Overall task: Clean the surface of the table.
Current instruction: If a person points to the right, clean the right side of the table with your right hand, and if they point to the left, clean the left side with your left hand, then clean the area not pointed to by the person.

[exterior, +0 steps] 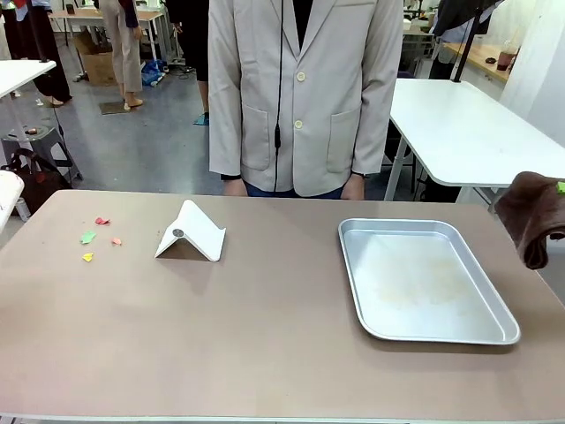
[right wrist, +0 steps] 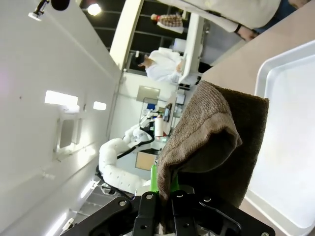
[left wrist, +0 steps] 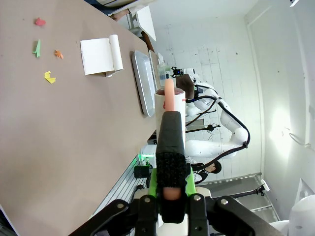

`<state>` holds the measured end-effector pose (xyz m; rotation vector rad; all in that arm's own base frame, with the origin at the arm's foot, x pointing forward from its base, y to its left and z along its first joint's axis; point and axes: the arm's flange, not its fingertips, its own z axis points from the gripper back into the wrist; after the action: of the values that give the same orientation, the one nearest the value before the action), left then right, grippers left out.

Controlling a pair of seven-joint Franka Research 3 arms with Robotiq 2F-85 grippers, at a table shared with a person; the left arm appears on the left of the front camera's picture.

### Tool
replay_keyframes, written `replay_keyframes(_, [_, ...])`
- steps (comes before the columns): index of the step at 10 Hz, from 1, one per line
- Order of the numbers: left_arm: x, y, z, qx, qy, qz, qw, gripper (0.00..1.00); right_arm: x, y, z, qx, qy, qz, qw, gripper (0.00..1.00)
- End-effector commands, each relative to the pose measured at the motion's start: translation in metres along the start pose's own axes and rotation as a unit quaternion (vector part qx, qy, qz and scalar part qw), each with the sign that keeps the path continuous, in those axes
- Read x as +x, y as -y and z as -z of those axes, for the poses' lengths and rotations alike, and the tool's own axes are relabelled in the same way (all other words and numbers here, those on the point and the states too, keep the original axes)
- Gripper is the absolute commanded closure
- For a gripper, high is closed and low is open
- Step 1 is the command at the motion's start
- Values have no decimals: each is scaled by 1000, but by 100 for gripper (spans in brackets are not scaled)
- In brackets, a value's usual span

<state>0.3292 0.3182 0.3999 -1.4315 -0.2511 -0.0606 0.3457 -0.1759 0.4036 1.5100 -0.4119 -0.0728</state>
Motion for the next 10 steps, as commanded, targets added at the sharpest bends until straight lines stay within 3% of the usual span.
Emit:
replay_keyframes(1, [-1,4,1,-3,-2,2,1000,100,-2,-2,-1,11,-3,0,1000,93])
replay_keyframes(10, [-1,4,1,-3,-2,2,1000,100,-2,-2,-1,11,-3,0,1000,93])
